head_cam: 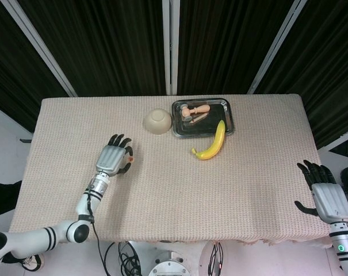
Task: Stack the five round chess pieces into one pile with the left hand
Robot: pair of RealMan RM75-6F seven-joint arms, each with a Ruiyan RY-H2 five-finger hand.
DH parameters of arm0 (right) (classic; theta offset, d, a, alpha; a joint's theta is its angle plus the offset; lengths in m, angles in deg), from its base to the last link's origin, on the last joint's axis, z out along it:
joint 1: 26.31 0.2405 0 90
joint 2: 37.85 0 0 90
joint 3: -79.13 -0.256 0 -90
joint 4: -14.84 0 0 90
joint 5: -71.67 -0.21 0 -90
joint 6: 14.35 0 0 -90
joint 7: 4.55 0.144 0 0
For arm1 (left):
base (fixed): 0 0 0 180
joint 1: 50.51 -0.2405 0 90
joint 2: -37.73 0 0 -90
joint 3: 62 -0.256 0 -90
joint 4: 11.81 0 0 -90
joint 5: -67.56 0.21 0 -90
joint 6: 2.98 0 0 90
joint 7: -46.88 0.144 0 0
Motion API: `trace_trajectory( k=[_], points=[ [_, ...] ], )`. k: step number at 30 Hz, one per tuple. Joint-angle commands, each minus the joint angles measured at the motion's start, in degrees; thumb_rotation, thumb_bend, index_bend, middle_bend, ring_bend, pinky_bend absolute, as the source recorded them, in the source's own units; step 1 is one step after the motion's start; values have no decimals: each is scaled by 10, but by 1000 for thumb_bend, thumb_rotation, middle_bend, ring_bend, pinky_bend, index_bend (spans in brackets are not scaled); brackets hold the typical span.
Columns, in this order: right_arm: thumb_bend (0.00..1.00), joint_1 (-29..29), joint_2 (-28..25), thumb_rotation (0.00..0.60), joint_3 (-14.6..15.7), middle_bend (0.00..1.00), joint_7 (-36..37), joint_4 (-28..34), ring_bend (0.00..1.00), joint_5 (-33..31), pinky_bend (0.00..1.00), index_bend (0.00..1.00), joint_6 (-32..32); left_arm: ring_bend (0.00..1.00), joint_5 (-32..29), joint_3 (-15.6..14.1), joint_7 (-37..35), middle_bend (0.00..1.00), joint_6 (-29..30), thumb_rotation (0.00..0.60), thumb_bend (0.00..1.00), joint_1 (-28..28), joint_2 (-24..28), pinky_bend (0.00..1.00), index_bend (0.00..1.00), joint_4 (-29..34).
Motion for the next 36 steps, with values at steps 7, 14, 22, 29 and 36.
trace_trajectory(
  k=[7, 14, 22, 29, 36],
  points=[
    [136, -1, 2, 600, 1, 0, -3, 2, 0, 5, 0, 0, -3, 0, -52, -20, 45, 140, 11, 600, 347, -37, 136, 0, 496, 151],
    [136, -2, 2, 600, 3, 0, -7, 5, 0, 10, 0, 0, -7, 0, -16, -49, 1, 140, 9, 600, 348, -58, 134, 0, 495, 135],
    [137, 1, 5, 600, 3, 0, -11, 4, 0, 3, 0, 0, 1, 0, 9, -58, -34, 141, 15, 600, 348, -69, 117, 0, 494, 102],
    [137, 1, 5, 600, 2, 0, -10, 3, 0, 0, 0, 0, 1, 0, 30, -59, -57, 141, 16, 600, 348, -73, 98, 0, 494, 76],
    [136, 1, 5, 600, 2, 0, -10, 3, 0, -1, 0, 0, 2, 0, 35, -58, -67, 141, 10, 600, 348, -73, 90, 0, 486, 60]
  ],
)
